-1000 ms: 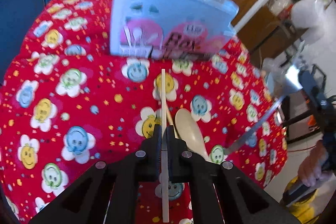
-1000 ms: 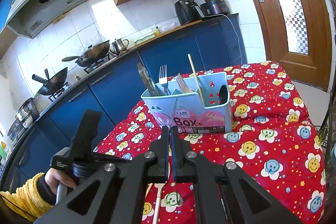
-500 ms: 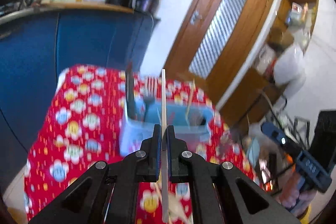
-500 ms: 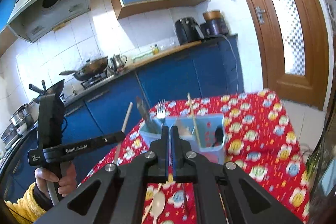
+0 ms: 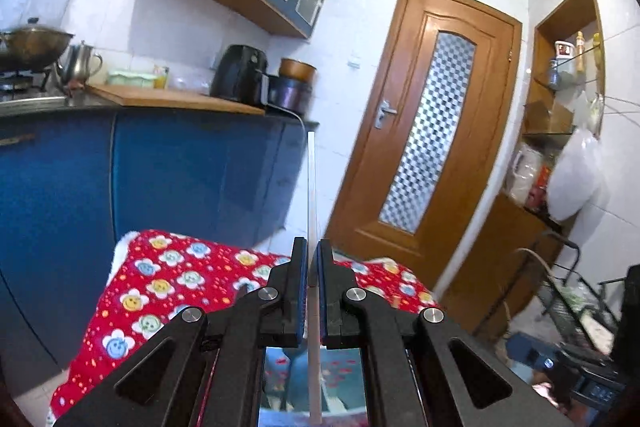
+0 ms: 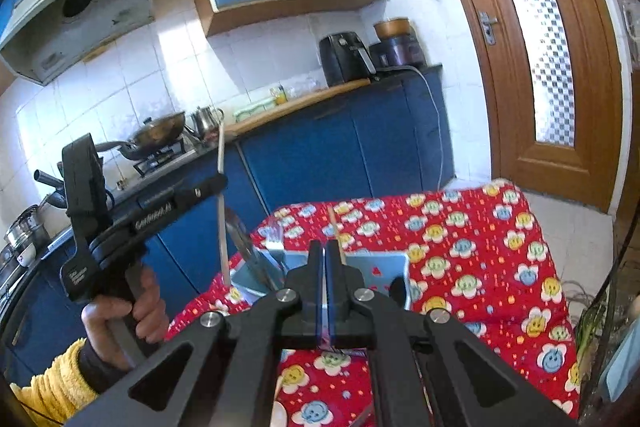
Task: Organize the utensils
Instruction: 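Lower the chopstick and metal fork into the blue caddy and open both tools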
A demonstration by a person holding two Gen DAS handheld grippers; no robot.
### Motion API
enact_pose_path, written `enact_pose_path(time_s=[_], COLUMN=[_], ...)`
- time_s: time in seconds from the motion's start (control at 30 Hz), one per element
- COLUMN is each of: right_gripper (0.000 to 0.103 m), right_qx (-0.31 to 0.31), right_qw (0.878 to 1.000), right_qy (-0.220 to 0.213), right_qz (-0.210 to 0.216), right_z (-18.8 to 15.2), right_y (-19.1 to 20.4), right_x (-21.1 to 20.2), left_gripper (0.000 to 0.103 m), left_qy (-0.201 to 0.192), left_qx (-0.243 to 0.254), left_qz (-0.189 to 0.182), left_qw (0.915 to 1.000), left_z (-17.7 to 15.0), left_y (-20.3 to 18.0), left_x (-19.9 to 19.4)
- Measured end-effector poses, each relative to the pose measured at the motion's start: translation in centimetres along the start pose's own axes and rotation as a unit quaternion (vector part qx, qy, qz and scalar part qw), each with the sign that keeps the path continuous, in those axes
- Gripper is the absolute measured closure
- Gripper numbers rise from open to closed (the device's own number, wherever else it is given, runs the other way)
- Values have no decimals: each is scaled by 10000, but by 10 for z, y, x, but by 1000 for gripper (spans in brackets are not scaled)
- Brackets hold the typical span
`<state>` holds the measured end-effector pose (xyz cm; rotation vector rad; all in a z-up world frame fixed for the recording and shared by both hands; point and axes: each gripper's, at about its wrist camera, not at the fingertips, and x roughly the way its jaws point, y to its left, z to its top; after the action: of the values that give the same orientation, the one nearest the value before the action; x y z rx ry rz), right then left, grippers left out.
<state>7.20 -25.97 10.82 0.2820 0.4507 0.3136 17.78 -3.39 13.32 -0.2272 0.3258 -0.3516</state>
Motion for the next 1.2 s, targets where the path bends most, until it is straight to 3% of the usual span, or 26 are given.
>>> enact_pose_path(time_s=[0.13,0.3,0.4,0.77,1.2], right_gripper=[100,99,87,75,74], right_qx=[150,298,393,675,955], right_qw=[9997,9982,9962,9863,9766], right_qy=[193,459,687,1365,1808], right_qz=[-70,-229,-352,-636,-667], right_z=[-11,-21,-28,-53,-74], right_y=[-13,-29,-39,-80,-108], right_x=[5,12,21,58,95], left_gripper=[98,98,98,90,90], left_qy=[-167,109,249,585,1014], left_qx=[7,-87,-34,136,-57], left_qz=[174,218,245,199,272], left_qw=[9997,9997,9994,9980,9945], left_z=[-12,-26,-34,-47,-49], left_y=[7,15,17,14,34], left_x=[8,23,26,18,-15])
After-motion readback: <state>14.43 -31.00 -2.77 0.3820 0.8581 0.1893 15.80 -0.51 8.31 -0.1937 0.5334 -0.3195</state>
